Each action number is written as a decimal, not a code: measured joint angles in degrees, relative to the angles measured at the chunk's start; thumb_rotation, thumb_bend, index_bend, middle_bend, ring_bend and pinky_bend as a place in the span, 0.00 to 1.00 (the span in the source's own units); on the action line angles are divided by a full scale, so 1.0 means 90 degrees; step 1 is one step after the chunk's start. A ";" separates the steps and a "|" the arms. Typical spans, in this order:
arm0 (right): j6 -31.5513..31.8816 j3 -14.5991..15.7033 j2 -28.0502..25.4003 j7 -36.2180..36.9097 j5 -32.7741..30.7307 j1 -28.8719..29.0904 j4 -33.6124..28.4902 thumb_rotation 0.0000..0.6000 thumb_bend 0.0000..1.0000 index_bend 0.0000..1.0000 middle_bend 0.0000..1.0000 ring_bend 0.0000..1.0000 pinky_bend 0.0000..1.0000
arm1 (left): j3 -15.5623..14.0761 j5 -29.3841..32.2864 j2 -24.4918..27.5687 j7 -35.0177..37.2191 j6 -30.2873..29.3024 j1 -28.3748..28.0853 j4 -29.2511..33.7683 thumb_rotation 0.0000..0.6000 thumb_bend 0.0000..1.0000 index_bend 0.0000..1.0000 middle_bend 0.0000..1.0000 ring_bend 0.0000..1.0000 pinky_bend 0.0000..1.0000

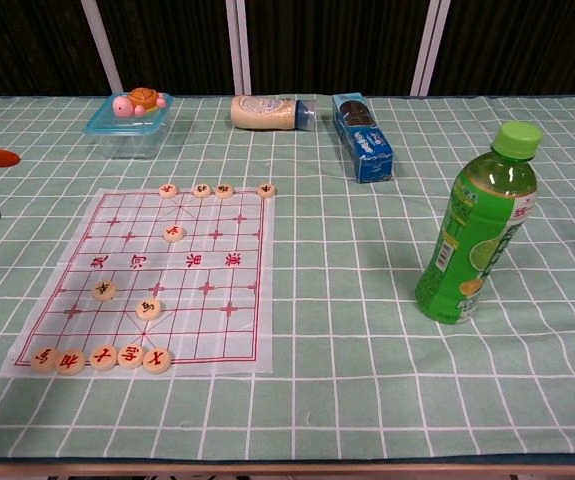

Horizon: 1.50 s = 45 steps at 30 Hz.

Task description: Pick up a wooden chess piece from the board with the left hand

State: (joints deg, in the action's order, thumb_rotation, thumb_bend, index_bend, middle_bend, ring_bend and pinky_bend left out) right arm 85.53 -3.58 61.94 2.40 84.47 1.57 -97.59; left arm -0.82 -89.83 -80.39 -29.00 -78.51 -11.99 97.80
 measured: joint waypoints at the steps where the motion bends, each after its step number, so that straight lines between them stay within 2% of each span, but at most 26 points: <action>1: -0.0007 0.0001 -0.0002 -0.0002 -0.0006 0.0000 -0.0006 1.00 0.30 0.00 0.00 0.00 0.00 | 0.0007 0.0014 -0.0013 -0.0062 0.0059 -0.0027 0.0047 1.00 0.13 0.21 0.84 0.79 0.87; 4: -0.0018 0.0002 -0.0006 -0.0016 -0.0020 0.0002 -0.0021 1.00 0.30 0.00 0.00 0.00 0.00 | 0.0022 0.0163 -0.0053 -0.0291 0.0320 -0.0118 0.0234 1.00 0.18 0.31 0.97 0.91 0.97; 5: -0.0020 0.0000 -0.0007 -0.0017 -0.0025 0.0002 -0.0024 1.00 0.30 0.00 0.00 0.00 0.00 | 0.0028 0.0267 -0.0074 -0.0434 0.0444 -0.0157 0.0329 1.00 0.19 0.33 0.99 0.93 0.98; 9: -0.0036 -0.0001 -0.0019 0.0009 -0.0043 0.0002 -0.0039 1.00 0.30 0.00 0.00 0.00 0.00 | 0.0040 0.0776 -0.0174 -0.0930 0.0808 -0.0258 0.0666 1.00 0.22 0.43 1.00 0.99 1.00; 13: -0.0043 0.0002 -0.0034 0.0035 -0.0038 0.0003 -0.0050 1.00 0.30 0.00 0.00 0.00 0.00 | 0.0053 0.1424 -0.0331 -0.1534 0.1047 -0.0330 0.0941 1.00 0.22 0.46 1.00 1.00 1.00; 17: -0.0056 0.0002 -0.0042 0.0055 -0.0045 0.0005 -0.0057 1.00 0.30 0.00 0.00 0.00 0.00 | 0.0074 0.2121 -0.0540 -0.2150 0.1169 -0.0396 0.1150 1.00 0.22 0.47 1.00 1.00 1.00; 22: -0.0069 -0.0001 -0.0048 0.0074 -0.0056 0.0009 -0.0067 1.00 0.30 0.00 0.00 0.00 0.00 | 0.0100 0.2645 -0.0790 -0.2632 0.1165 -0.0495 0.1264 1.00 0.22 0.45 1.00 1.00 1.00; 33: -0.0075 0.0001 -0.0056 0.0076 -0.0068 0.0005 -0.0088 1.00 0.30 0.00 0.00 0.00 0.00 | 0.0106 0.2958 -0.1045 -0.2749 0.1092 -0.0658 0.1109 1.00 0.22 0.42 1.00 1.00 1.00; 45: -0.0086 -0.0001 -0.0068 0.0091 -0.0084 0.0004 -0.0115 1.00 0.30 0.00 0.00 0.00 0.00 | 0.0092 0.3218 -0.1153 -0.2774 0.1042 -0.0810 0.0959 1.00 0.25 0.42 1.00 1.00 1.00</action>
State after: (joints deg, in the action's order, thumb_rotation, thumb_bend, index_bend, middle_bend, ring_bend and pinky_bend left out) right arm 84.76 -3.59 61.33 3.22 83.71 1.61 -98.63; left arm 0.01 -60.87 -90.77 -53.96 -69.12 -19.29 106.44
